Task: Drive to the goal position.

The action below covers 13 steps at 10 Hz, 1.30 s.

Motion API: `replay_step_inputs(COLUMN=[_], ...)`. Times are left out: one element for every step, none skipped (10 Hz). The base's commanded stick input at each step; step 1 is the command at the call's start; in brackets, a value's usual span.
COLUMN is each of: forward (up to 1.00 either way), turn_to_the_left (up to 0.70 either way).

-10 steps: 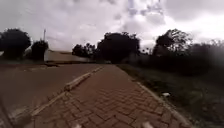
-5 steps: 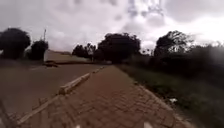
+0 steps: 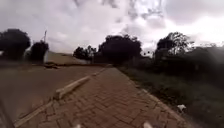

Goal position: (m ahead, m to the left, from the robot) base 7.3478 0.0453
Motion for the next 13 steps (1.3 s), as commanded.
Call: replay_step_inputs(forward=[0.5,0.5,0.5,0.5,0.5,0.5,0.5,0.5,0.5,0.5,0.5,0.5,0.5], turn_to_the_left=[0.0,0.0,0.0,0.0,0.0,0.0,0.0,0.0,0.0,0.0,0.0,0.0,0.0])
